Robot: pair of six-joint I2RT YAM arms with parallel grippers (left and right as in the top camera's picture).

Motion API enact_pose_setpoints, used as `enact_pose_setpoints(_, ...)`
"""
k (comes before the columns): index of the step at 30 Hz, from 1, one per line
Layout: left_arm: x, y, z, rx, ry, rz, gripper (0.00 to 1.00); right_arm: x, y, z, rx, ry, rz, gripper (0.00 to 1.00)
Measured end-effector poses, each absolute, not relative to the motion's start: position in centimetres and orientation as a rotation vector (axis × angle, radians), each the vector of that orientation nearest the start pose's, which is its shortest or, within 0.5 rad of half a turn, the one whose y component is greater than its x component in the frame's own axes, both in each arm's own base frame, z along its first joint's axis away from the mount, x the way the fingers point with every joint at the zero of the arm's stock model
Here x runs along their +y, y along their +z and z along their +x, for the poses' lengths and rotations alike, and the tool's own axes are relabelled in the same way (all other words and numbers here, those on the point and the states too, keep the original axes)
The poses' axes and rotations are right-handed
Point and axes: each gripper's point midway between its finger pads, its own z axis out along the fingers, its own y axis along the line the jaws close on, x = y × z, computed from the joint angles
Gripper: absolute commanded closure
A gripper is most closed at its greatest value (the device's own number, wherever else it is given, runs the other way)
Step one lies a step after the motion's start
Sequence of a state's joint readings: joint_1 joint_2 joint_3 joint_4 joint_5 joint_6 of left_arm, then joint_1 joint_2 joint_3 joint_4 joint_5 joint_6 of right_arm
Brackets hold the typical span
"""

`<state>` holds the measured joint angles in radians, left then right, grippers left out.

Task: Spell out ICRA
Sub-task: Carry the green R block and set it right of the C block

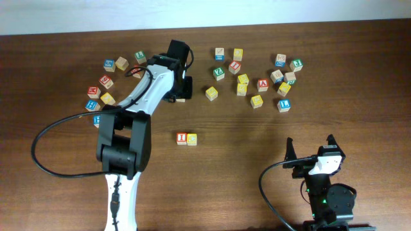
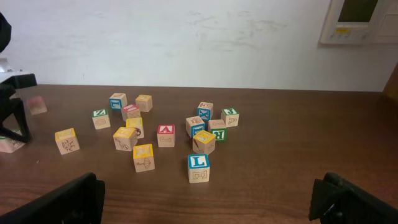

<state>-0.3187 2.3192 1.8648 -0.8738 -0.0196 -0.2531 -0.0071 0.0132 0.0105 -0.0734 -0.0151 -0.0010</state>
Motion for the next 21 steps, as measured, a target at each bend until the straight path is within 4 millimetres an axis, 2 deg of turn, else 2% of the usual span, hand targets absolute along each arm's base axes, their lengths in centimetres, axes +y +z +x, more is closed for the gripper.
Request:
enact_pose_setpoints(5,-15.42,0.99,47.80,2.909,-0.069,0.095,0.67,0.09,15.76,24.64,1.647,0.007,-0.006,0.02)
enact_pose_setpoints(11,-15.64,1.17,48.48,2.880,-0.080,0.091,0.69,0.09,15.76,24.64,1.647,0.007,-0.006,0.02)
enact_pose_setpoints(12,-15.68,1.20,48.59,2.875,-0.083,0.091,0.71,0.09,15.76,24.64,1.647,0.007,-0.006,0.02)
enact_pose_setpoints(21,-15.55,1.16,48.46,2.881,-0.074,0.090,0.76,0.09,15.76,24.64,1.647,0.007,-0.006,0.02)
